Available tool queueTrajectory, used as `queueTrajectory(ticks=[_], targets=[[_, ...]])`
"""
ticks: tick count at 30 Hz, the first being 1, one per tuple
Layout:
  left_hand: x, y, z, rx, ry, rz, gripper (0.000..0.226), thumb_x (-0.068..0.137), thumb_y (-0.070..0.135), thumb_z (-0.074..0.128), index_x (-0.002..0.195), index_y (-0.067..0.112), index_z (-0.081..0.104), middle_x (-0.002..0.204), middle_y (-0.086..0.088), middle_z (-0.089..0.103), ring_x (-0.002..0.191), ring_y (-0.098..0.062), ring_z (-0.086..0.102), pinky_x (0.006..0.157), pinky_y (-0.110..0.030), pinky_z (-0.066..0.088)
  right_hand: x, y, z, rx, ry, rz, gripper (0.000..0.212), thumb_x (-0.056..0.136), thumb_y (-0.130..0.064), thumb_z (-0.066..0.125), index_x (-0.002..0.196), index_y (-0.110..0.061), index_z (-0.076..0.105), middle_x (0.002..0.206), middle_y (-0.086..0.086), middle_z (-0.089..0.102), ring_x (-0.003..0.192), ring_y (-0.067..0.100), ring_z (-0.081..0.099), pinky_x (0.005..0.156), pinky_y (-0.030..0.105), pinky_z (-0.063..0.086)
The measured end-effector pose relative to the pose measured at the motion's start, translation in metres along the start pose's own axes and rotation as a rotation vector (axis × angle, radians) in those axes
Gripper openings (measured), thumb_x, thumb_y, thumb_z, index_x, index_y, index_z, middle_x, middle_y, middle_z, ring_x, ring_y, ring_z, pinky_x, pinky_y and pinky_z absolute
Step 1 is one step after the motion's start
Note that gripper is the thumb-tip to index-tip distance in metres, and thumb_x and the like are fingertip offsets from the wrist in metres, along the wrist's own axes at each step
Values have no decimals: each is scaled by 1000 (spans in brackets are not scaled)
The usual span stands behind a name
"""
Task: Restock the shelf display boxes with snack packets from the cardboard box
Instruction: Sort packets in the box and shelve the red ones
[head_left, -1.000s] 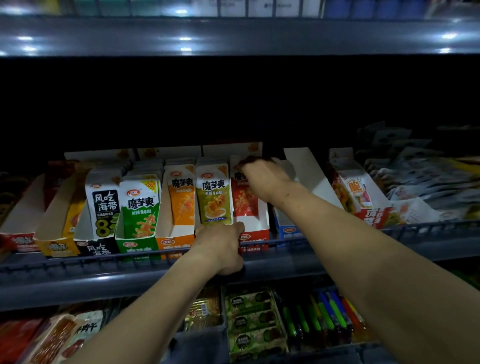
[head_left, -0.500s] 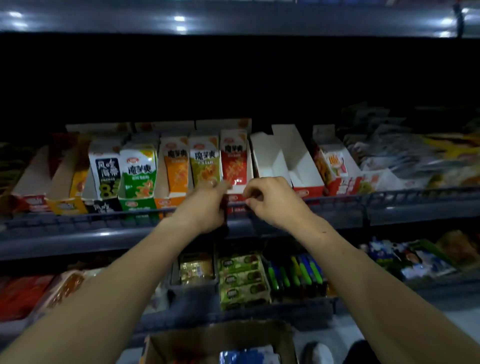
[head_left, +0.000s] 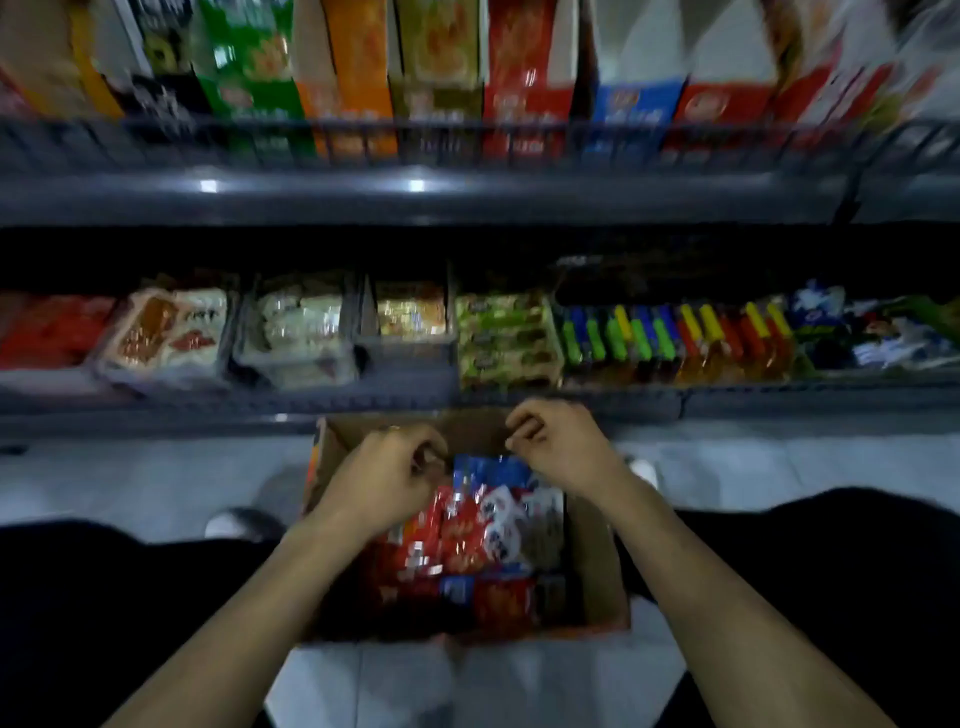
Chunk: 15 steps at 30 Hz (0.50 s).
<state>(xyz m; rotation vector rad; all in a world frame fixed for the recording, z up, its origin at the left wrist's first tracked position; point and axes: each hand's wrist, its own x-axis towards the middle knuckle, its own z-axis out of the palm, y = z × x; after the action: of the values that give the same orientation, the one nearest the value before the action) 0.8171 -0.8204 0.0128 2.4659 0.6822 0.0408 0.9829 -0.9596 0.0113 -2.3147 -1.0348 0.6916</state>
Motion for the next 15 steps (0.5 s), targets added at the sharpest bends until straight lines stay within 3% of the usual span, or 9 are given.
queueTrajectory(ticks=[7, 11, 15], targets=[[-36, -42, 78, -152, -325, -277, 16, 83, 11, 61, 89, 23, 69, 89, 1, 68, 90, -18, 65, 81, -26, 50, -26, 74, 105, -144, -400, 238, 2, 85, -16, 65, 85, -17, 65, 106, 7, 67, 100, 22, 61, 84, 25, 48], [-53, -57, 99, -108, -464, -339, 15, 88, 12, 59, 88, 25, 66, 98, -4, 67, 98, -21, 63, 90, -33, 50, -31, 102, 149, -251, -555, 294, 33, 86, -15, 63, 118, -12, 61, 119, 11, 61, 107, 29, 59, 87, 29, 48], [-63, -69, 107, -84, -536, -429, 20, 88, 15, 61, 104, 24, 68, 109, 3, 65, 104, -19, 61, 93, -34, 52, -25, 119, 179, -320, -630, 287, 36, 88, -22, 60, 123, -17, 59, 121, 8, 61, 106, 29, 59, 95, 38, 48]])
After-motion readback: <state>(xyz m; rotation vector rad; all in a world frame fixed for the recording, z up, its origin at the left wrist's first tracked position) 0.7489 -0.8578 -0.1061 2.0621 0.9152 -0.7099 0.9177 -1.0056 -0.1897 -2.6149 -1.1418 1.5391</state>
